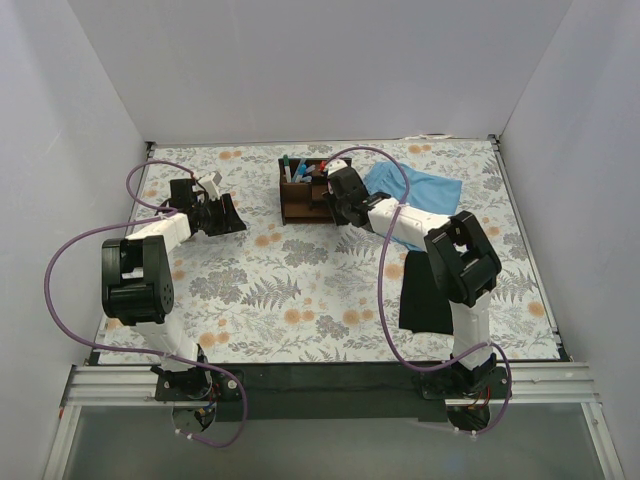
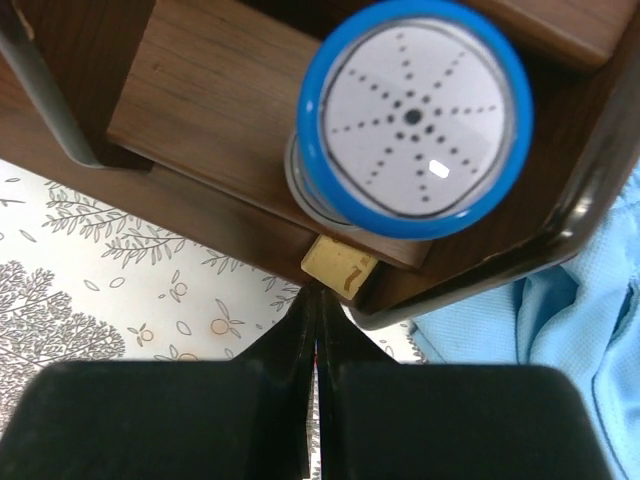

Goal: Sort the stationery into containers
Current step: Place the stationery in the storage box, then pick up the stationery from the center of the board.

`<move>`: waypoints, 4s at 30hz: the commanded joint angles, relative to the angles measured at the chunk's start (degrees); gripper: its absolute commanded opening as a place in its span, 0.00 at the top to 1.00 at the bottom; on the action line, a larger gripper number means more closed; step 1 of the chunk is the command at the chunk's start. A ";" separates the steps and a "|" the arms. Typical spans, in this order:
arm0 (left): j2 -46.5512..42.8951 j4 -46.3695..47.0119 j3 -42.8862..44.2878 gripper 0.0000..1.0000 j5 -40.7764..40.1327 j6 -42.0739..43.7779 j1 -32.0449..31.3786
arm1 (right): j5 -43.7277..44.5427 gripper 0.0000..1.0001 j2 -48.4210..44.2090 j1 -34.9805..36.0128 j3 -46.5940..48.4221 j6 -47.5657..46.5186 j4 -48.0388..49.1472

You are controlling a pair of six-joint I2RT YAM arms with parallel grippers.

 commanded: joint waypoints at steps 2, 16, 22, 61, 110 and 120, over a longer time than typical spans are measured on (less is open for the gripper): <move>-0.83 1.05 0.56 0.55 -0.27 -0.05 0.05 | 2.33 0.99 -0.30 -0.45 2.03 -1.76 1.93; -6.79 -8.60 4.34 0.40 -2.46 5.03 0.14 | -5.91 0.94 -4.51 -0.45 4.14 -1.85 -4.38; -20.42 -15.82 1.80 0.16 -16.08 26.69 3.03 | -16.72 0.27 -12.86 -0.80 1.42 -5.10 -12.65; 9.45 -34.64 18.75 0.50 6.05 99.89 21.59 | -39.94 0.31 -18.50 -6.95 -6.50 -23.03 -11.26; 16.58 -44.30 16.22 0.66 -1.42 95.23 16.93 | -35.81 0.32 -17.44 -10.03 -5.97 -24.53 -11.61; 13.59 -39.12 10.05 0.58 -4.40 88.30 15.35 | -35.90 0.32 -21.39 -9.94 -10.54 -24.70 -10.91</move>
